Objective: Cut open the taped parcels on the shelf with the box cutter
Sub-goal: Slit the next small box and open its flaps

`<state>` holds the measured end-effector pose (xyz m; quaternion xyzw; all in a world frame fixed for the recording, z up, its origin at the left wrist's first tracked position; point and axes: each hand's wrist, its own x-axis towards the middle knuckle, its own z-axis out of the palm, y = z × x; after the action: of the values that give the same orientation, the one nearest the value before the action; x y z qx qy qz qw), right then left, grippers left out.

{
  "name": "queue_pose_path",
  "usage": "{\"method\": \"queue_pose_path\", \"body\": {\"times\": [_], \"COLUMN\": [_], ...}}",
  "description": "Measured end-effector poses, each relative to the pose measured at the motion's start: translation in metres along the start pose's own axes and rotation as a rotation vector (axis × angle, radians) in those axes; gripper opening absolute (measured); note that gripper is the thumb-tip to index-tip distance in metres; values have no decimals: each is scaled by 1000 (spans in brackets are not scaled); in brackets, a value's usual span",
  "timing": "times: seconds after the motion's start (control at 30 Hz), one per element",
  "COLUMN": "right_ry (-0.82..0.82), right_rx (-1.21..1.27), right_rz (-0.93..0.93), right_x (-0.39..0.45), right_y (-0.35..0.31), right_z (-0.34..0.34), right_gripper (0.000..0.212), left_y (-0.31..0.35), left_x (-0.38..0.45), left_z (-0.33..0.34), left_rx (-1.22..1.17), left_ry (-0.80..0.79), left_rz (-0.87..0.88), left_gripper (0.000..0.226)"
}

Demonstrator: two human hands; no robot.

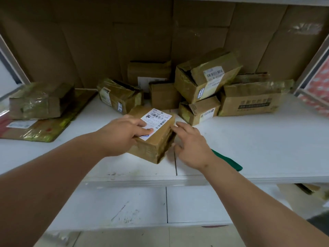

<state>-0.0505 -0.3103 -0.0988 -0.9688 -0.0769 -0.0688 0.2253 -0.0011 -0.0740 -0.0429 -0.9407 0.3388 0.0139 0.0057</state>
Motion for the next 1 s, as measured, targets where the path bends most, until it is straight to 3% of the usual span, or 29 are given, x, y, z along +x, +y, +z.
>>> {"method": "queue_pose_path", "body": {"times": [0.17,0.27,0.33,0.47,0.57,0.6,0.73,0.8,0.87,0.93,1.0], "right_ry": [-16,64,54,-47,-2,22,6,-14,-4,41,71], "right_rx": [-91,-134,-114,16,135,185,266,253,206,123,55], "right_rz": [-134,-181,-224,-164,-5,65,222,245,255,235,202], "right_x": [-7,-13,-20,-29,-19,-14,3,11,17,21,21], "right_y": [-3,-6,-5,-4,-13,-16,-29,-36,-41,-42,-43], "right_z": [16,22,28,32,29,28,32,36,40,43,46], "right_gripper": [40,30,27,26,17,25,90,103,91,61,45], "left_y": [-5,6,12,13,8,6,4,6,12,20,27], "left_x": [-17,-16,-15,-17,-24,-26,-36,-40,-42,-43,-42], "left_z": [0,3,7,9,0,-4,-12,-11,-9,-6,0], "left_rx": [-178,-103,-10,-85,-226,-230,-172,-195,-170,-54,95], "left_ry": [31,19,27,39,-30,-70,-171,-156,-116,-43,53], "left_rz": [-146,-232,-270,-267,-217,-198,-197,-203,-221,-224,-210], "left_gripper": [45,73,77,63,66,69,65,62,58,55,60]}}
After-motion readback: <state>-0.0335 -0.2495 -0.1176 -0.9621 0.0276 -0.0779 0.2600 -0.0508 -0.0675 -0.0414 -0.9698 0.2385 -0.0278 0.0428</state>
